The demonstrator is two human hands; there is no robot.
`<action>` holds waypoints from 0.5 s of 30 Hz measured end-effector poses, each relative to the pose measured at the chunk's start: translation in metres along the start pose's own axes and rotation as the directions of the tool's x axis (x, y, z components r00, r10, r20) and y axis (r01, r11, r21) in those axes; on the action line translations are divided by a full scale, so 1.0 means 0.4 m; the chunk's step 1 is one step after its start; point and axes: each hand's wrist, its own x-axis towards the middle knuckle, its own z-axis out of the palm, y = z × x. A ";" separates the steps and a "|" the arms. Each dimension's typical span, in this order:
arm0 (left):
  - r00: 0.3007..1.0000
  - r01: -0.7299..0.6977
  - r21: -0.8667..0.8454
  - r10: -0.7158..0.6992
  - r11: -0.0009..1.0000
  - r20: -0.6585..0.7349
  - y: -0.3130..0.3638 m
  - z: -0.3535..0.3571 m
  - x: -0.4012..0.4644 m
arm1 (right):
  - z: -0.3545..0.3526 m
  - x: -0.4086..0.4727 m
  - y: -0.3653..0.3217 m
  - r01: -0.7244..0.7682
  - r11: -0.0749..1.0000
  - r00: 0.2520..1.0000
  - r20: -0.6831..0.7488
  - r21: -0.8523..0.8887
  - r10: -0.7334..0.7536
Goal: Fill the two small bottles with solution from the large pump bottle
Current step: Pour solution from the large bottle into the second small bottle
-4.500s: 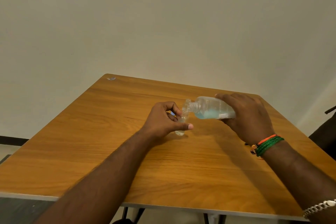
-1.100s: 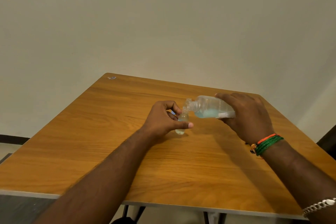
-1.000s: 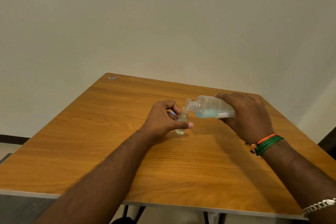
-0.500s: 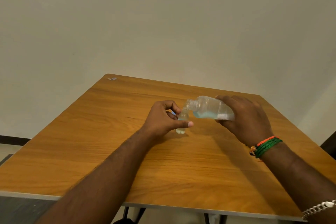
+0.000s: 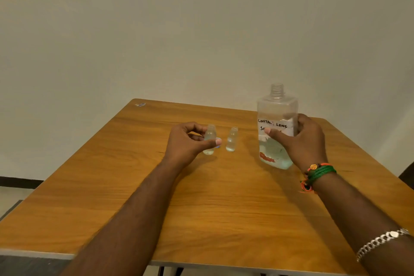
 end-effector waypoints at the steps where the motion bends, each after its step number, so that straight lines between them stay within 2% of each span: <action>1: 1.000 0.009 0.000 -0.009 1.000 -0.014 -0.002 -0.005 0.003 | 0.012 0.006 0.006 -0.031 0.998 0.999 -0.034 0.055 0.033; 6: 0.994 0.083 0.017 -0.082 0.996 -0.066 -0.028 -0.012 0.018 | 0.076 0.037 0.038 -0.133 0.972 0.969 -0.180 0.193 0.169; 15: 0.989 0.123 0.083 -0.115 0.989 -0.089 -0.059 -0.002 0.049 | 0.147 0.075 0.108 -0.212 0.957 0.930 -0.260 0.199 0.260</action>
